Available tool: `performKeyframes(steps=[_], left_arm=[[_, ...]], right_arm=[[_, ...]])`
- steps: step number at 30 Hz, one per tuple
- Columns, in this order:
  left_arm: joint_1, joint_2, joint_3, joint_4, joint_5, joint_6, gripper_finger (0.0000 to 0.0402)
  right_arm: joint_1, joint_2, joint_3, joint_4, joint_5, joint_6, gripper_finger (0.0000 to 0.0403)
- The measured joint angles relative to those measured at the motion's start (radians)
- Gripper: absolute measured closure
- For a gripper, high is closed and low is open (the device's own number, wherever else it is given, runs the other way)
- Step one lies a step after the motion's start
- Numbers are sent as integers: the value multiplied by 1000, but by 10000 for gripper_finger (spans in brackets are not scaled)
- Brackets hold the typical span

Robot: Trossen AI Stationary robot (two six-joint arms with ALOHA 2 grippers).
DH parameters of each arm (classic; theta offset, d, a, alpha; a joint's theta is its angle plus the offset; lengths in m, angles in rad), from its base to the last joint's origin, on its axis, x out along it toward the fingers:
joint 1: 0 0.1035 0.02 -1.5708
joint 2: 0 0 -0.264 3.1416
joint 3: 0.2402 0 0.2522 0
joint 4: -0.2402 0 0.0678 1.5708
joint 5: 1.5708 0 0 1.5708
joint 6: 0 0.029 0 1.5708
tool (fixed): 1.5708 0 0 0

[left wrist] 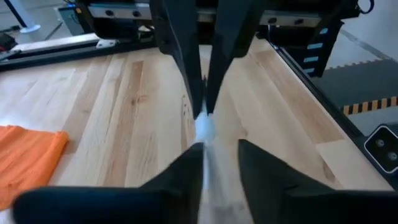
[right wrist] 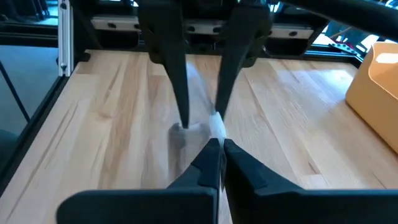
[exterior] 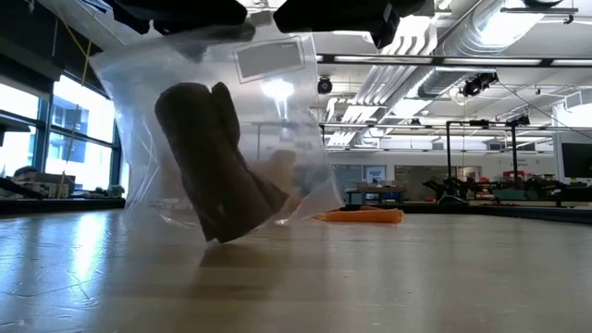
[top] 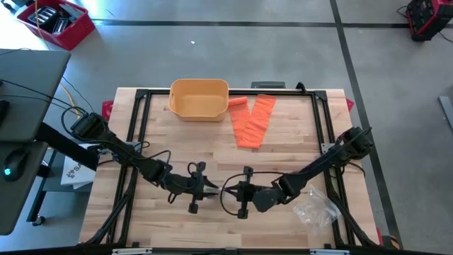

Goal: Roll bandage
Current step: Close the left transparent zip bag

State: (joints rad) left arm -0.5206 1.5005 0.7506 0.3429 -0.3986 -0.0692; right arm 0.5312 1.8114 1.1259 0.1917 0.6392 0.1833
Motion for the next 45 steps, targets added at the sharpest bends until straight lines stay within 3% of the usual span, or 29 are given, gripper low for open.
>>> performKeyframes(steps=[5,9,15,26,34,45], left_arm=[[2,5,0,34,-34,-5,236],[-5,40,-1,118,-95,36,225],[-18,90,-2,225,-100,103,259],[-19,105,-2,221,-124,134,388],[-57,86,0,149,-218,127,361],[-100,-16,-1,-113,-244,9,383]], right_arm=[[0,0,0,0,3,0,402],[0,0,0,1,6,2,402],[0,-1,0,4,6,0,402],[0,-1,0,8,8,2,403],[0,-1,0,9,10,3,403],[0,-1,0,6,15,21,403]])
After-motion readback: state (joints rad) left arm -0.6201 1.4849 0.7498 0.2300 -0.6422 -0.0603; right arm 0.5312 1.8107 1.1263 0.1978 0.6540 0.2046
